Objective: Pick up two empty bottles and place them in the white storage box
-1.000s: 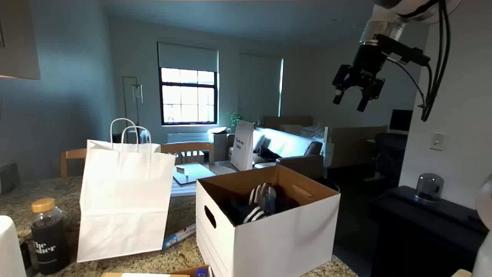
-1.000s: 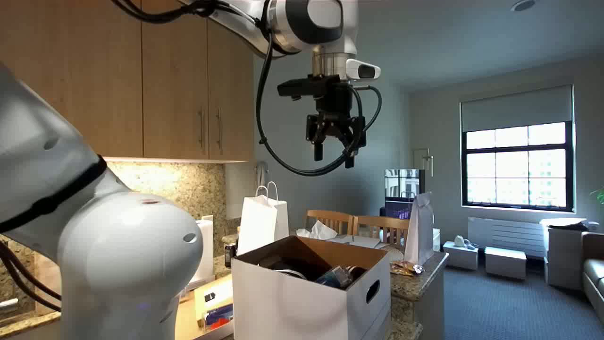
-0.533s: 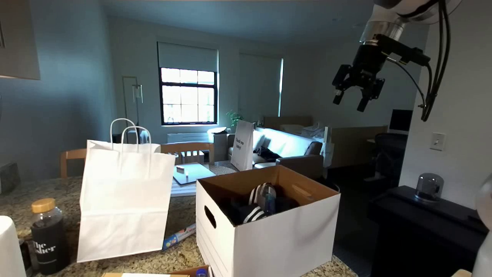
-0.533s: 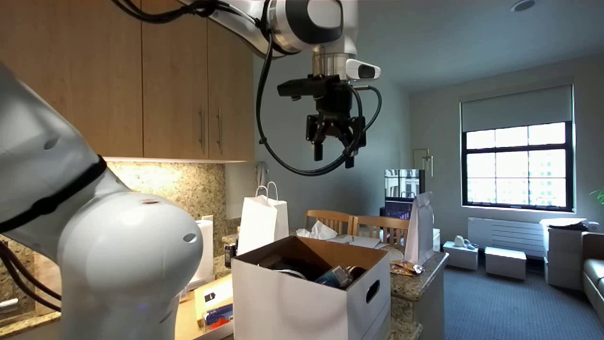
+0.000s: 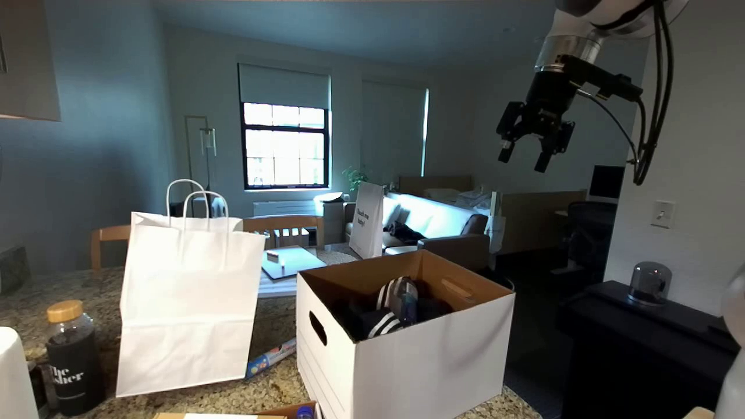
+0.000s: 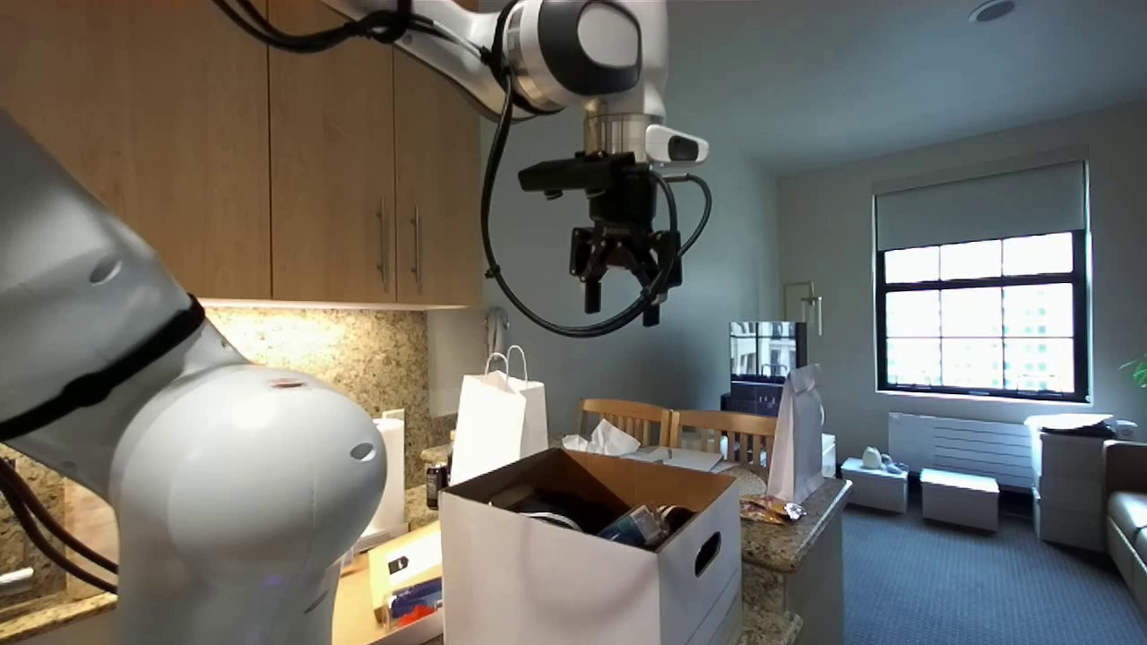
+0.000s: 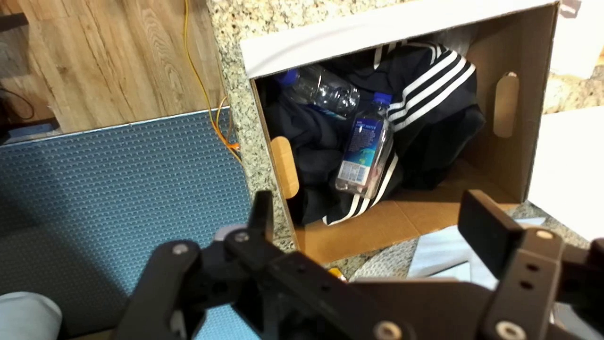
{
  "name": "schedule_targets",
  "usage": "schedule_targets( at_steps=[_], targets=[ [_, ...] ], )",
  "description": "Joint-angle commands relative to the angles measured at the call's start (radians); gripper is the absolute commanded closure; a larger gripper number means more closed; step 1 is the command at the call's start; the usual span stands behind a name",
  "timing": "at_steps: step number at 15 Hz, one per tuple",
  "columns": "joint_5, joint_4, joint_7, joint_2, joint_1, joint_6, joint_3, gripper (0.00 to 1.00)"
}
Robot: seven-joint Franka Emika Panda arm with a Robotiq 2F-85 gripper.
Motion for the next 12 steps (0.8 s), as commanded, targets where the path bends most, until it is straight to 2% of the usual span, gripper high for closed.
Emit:
schedule_targets(
  at_steps=[1, 4, 5, 8, 12],
  targets=[
    [0.023, -0.039, 0.000, 0.042, 0.057, -0.039, 0.118, 0.00],
    [0.044, -0.075, 0.044, 0.066, 0.137, -0.007, 0.241, 0.00],
    [0.074, -0.109, 0.117, 0.045, 0.156, 0.075, 0.297, 0.00],
    [0.170, -0.155, 0.223, 0.037, 0.252, 0.220, 0.428, 0.00],
    [0.161, -0.117, 0.356, 0.131, 0.335, 0.353, 0.608, 0.00]
  ],
)
